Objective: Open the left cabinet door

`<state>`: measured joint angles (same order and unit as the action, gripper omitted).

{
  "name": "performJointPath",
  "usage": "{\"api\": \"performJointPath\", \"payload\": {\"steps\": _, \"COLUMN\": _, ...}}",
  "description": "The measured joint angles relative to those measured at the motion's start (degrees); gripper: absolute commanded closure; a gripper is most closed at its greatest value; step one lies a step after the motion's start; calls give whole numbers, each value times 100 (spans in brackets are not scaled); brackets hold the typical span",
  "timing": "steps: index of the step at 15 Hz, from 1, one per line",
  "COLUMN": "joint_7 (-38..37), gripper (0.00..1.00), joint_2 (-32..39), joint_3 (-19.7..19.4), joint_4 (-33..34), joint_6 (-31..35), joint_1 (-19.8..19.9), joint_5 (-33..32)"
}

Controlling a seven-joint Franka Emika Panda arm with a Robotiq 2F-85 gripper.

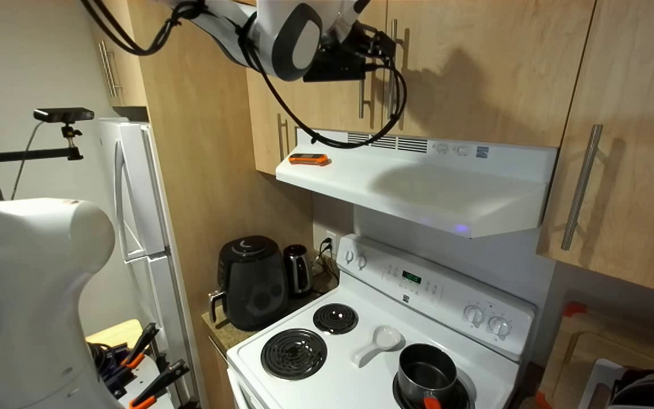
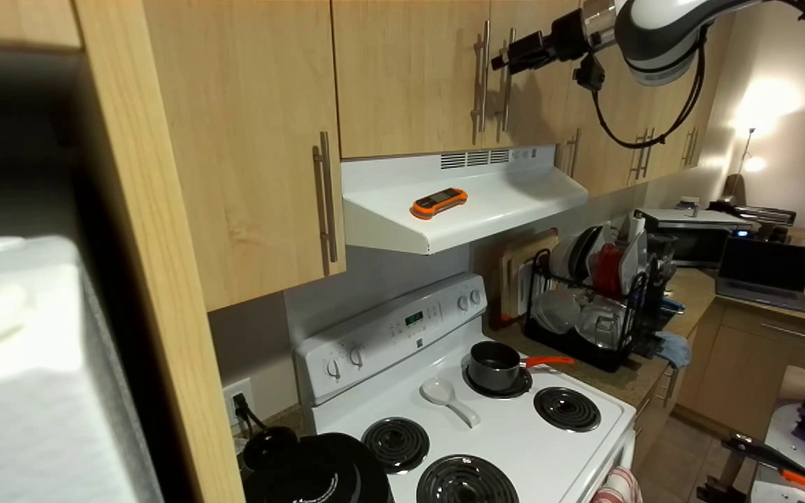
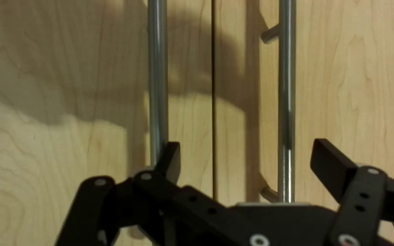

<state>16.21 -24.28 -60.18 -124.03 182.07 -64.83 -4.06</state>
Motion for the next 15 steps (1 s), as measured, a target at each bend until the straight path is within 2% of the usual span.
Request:
{"api": "performJointPath", "payload": {"steps": 5, "joint_7": 0, "gripper": 0, "joint_2": 5, "joint_3": -233, "joint_4": 47, "joint_6": -42, "joint_1": -258, "joint_5": 107}}
{"api": "performJointPath", "payload": {"steps": 10, "joint_7": 0, "gripper": 0, "joint_2": 1, "joint_3": -504, "joint_4": 52, "joint_6": -378, "joint_1": -569, "joint_5": 151}}
{"api": "performJointPath", "payload": {"steps": 11, "joint_7": 0, "gripper": 25, "joint_2": -1, "joint_3": -570, "joint_4": 53, "joint_6": -399, "joint_1": -653, "joint_5": 153}}
{"api": "performJointPath", "payload": {"steps": 12, "joint_7": 0, "gripper": 26, "joint_2": -3, "joint_3": -636, "joint_4": 56, "joint_6": -400, "joint_1": -737, "joint_5": 153}}
{"api": "performJointPath", "payload": {"steps": 15, "joint_7": 2, "gripper": 47, "joint_2": -4, "joint_3": -815, "joint_4": 106, "joint_6": -399, "joint_1": -966, "joint_5": 153}}
